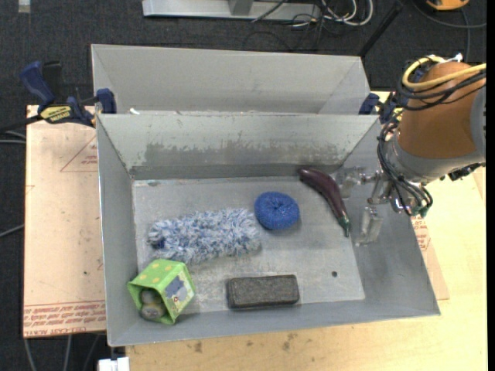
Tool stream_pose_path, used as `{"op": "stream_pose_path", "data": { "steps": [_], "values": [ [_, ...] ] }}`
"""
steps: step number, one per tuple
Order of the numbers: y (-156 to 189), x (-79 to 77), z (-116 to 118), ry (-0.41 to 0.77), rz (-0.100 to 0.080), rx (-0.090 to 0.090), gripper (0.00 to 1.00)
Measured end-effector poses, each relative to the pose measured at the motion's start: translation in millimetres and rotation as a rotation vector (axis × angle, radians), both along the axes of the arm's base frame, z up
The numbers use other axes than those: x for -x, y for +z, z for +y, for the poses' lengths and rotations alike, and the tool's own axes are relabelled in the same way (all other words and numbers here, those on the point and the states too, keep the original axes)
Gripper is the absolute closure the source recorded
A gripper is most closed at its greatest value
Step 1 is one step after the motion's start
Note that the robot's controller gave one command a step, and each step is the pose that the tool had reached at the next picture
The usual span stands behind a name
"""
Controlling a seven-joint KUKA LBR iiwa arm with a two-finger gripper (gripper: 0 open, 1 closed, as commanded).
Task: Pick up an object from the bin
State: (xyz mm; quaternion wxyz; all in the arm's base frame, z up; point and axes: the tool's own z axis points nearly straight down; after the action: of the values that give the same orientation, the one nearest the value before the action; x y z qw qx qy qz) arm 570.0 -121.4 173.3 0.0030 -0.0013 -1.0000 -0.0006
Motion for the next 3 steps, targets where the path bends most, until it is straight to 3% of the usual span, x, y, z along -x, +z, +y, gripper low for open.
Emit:
{"op": "stream_pose_path", "data": {
  "steps": [1, 2, 3],
  "values": [
    [4.7, -1.5, 0.5, 0.002, -0.007, 0.001, 0.0],
    [-21.3, -15.2, 25.7, 0.091, -0.016, 0.006, 0.0],
    [-58.3, -37.3, 80.4, 0.201, -0.008, 0.0, 0.0]
  ]
}}
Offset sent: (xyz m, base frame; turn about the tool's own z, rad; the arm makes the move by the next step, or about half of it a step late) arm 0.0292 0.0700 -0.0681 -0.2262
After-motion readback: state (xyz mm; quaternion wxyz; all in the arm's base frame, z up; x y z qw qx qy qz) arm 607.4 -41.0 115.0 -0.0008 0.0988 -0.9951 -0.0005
